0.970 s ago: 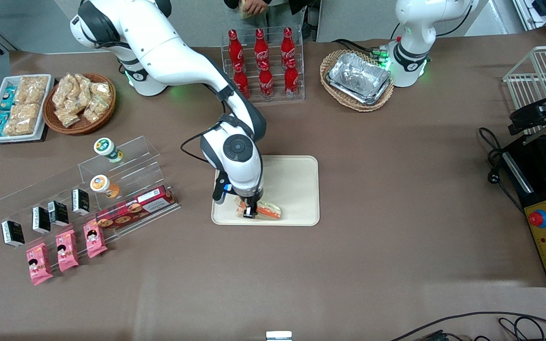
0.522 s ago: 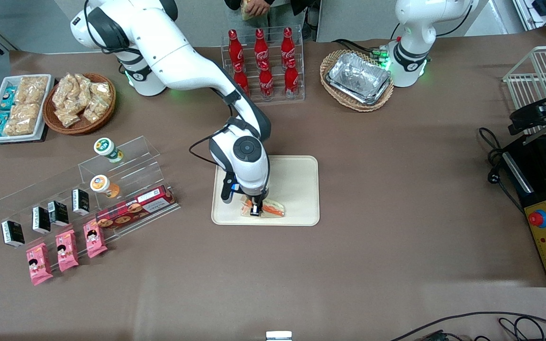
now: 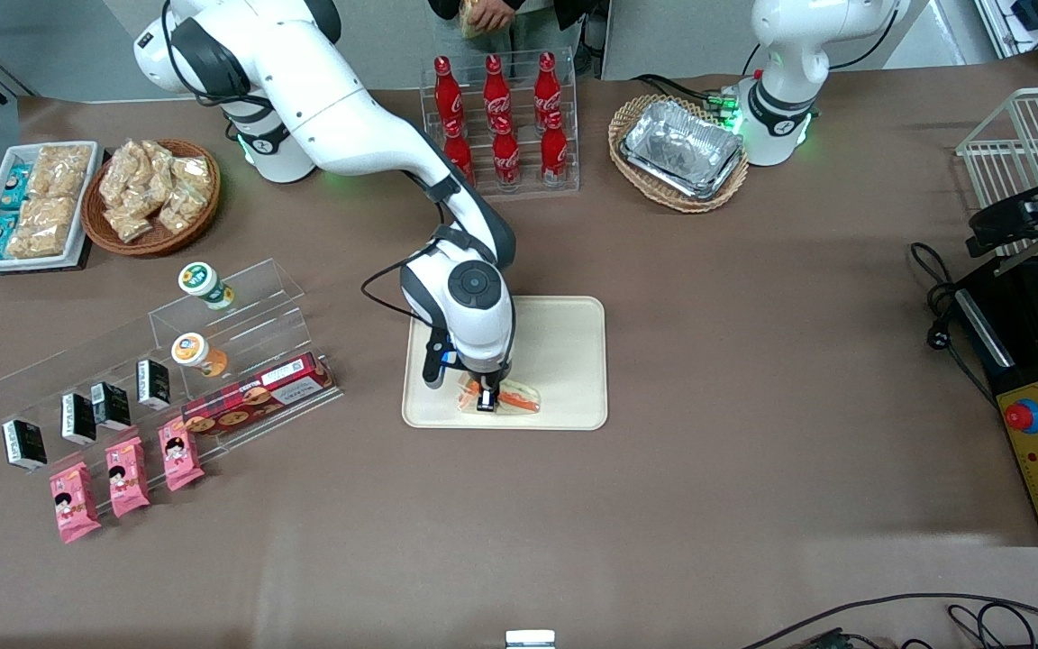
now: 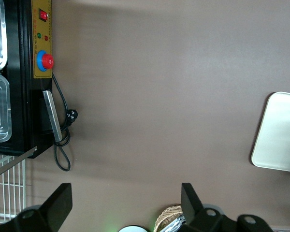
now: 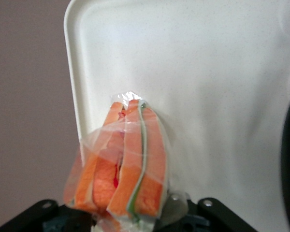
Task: Place sandwich on tray
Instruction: 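Lower the sandwich onto the tray beside the yogurt cups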
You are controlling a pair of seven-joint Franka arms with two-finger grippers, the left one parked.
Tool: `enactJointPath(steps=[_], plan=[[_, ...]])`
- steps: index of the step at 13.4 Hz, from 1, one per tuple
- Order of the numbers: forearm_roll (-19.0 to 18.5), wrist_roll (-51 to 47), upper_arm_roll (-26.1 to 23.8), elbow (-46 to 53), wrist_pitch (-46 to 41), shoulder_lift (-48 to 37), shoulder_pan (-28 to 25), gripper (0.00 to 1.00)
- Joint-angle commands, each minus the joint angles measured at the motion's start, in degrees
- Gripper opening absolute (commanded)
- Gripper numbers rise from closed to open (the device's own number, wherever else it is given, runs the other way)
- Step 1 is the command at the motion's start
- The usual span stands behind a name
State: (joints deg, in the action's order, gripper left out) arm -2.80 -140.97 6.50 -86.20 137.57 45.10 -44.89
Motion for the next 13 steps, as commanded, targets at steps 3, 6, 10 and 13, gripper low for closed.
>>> enactJointPath(steps=[3, 6, 10, 13], plan=[[-1.51, -0.89, 0.88, 2.27, 0.59, 2.36, -0.46, 0.85], [-2.56, -0.8, 0.88, 2.27, 0.42, 2.19, -0.29, 1.0], [-2.74, -0.27, 0.88, 2.27, -1.25, 0.35, 0.33, 1.0], [-2.74, 0.87, 0.79, 2.27, -4.84, -1.85, 0.59, 1.0]])
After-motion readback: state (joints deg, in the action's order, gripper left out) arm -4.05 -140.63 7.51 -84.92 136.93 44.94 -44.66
